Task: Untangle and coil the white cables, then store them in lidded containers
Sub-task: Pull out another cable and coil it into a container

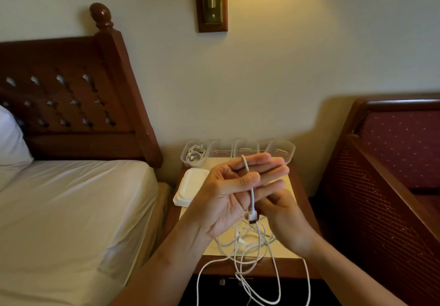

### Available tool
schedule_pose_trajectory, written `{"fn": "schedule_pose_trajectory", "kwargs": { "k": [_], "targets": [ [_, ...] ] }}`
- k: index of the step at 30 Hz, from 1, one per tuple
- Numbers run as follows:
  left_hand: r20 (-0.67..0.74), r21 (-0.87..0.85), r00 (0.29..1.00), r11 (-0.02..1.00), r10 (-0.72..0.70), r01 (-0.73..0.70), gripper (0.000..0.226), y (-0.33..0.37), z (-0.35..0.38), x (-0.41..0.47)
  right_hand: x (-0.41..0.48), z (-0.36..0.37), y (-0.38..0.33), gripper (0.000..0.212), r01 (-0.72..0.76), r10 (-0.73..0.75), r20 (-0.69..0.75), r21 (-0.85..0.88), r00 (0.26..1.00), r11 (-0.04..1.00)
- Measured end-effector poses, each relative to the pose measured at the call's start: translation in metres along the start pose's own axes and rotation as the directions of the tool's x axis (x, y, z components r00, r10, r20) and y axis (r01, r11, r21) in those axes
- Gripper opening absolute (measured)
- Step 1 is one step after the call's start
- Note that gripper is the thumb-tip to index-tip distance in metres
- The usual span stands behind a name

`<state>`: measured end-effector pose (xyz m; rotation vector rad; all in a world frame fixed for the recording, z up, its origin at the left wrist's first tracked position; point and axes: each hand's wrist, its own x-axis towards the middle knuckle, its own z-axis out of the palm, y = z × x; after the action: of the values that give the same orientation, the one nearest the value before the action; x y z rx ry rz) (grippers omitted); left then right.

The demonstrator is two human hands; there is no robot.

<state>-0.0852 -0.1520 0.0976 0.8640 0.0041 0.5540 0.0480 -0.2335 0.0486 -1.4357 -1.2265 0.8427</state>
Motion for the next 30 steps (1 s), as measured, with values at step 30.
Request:
{"fn": "schedule_pose_trajectory", "kwargs": {
  "k": [30],
  "targets": [
    [0.030, 0.493, 0.958, 0.838, -0.286, 0.235, 0.039, -0.002, -0.005, -0.011, -0.018, -0.043, -0.047, 0.009, 0.377, -0.361, -0.235, 0.026, 0.902, 0.926]
  ]
}}
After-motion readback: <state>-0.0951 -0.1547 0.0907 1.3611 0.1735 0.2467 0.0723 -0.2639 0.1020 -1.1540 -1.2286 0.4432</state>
